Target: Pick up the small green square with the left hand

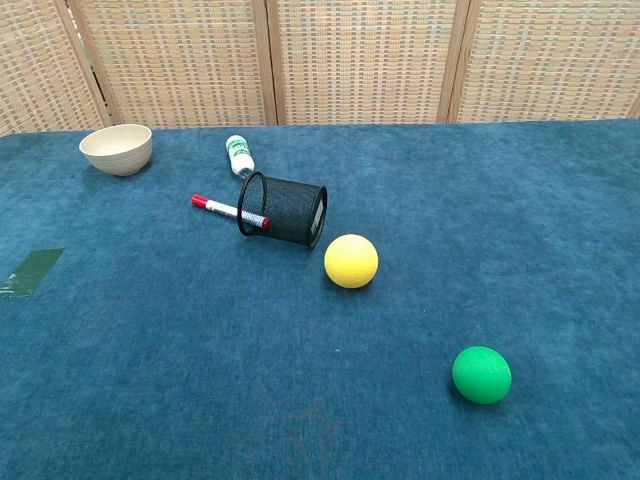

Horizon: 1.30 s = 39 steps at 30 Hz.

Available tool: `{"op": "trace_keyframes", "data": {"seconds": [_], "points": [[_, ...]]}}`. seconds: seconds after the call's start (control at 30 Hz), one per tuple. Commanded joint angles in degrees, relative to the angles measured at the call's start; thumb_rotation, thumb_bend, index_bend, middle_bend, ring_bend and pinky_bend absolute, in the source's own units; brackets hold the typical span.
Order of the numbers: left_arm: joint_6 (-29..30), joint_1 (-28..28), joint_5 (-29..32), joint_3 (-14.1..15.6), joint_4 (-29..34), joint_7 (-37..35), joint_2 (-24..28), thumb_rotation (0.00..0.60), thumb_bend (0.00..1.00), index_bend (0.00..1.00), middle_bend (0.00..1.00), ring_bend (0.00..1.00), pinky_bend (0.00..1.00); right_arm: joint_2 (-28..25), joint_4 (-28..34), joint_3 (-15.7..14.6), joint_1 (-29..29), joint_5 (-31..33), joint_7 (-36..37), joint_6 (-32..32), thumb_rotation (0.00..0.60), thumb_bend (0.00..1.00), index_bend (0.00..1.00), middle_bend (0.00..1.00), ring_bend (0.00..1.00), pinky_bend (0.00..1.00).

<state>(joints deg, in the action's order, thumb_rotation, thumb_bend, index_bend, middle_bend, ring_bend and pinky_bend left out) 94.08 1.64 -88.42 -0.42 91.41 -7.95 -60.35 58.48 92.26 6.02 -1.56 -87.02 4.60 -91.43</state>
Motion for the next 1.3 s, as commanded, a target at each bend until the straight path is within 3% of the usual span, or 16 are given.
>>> {"op": "trace_keyframes", "data": {"seconds": [0.03, 0.3, 0.47, 0.67, 0.9, 1.1, 1.3], "points": [[-0.2, 0.0, 0.1, -0.1, 0.2, 0.1, 0.1, 0.600, 0.00, 0.00, 0.00, 0.00, 0.00, -0.1, 0.0, 0.0, -0.1, 0.1, 0.2, 0.2, 0.600, 0.00, 0.00, 0.00, 0.00, 0.00], [-0.9, 0.1, -0.2, -0.2, 0.1, 0.2, 0.1, 0.600, 0.00, 0.00, 0.00, 0.00, 0.00, -0.2, 0.0, -0.1, -0.1, -0.1, 0.6, 0.4, 0.600, 0.00, 0.00, 0.00, 0.00, 0.00], [-6.3, 3.2, -0.4, -0.5, -3.0, -2.2, -1.6, 0.600, 0.01, 0.00, 0.00, 0.00, 0.00, -0.2, 0.3, -0.3, -0.2, -0.4, 0.4, 0.7, 0.600, 0.00, 0.00, 0.00, 0.00, 0.00], [-16.5, 9.1, 3.4, -2.7, -7.3, -2.4, -6.3, 0.600, 0.23, 0.05, 0.00, 0.00, 0.00, 0.1, 0.0, -0.3, -0.6, 0.4, 0.4, 2.0, 0.600, 0.00, 0.00, 0.00, 0.00, 0.00], [-25.6, 15.3, 9.3, -6.5, -11.7, 1.3, -11.4, 0.600, 0.16, 0.27, 0.00, 0.00, 0.00, -0.1, -0.2, -0.1, -1.0, 1.0, 1.4, 2.8, 0.600, 0.00, 0.00, 0.00, 0.00, 0.00], [-31.8, 18.9, 14.1, -8.3, -16.6, 3.4, -15.5, 0.600, 0.12, 0.29, 0.00, 0.00, 0.00, -0.1, -0.6, -0.2, -1.3, 1.4, 2.2, 3.9, 0.600, 0.00, 0.00, 0.00, 0.00, 0.00], [-37.0, 21.0, 15.8, -8.0, -23.9, -0.2, -20.5, 0.600, 0.12, 0.37, 0.00, 0.00, 0.00, 0.0, -0.8, -0.4, -1.6, 1.4, 2.3, 4.5, 0.600, 0.00, 0.00, 0.00, 0.00, 0.00]]}}
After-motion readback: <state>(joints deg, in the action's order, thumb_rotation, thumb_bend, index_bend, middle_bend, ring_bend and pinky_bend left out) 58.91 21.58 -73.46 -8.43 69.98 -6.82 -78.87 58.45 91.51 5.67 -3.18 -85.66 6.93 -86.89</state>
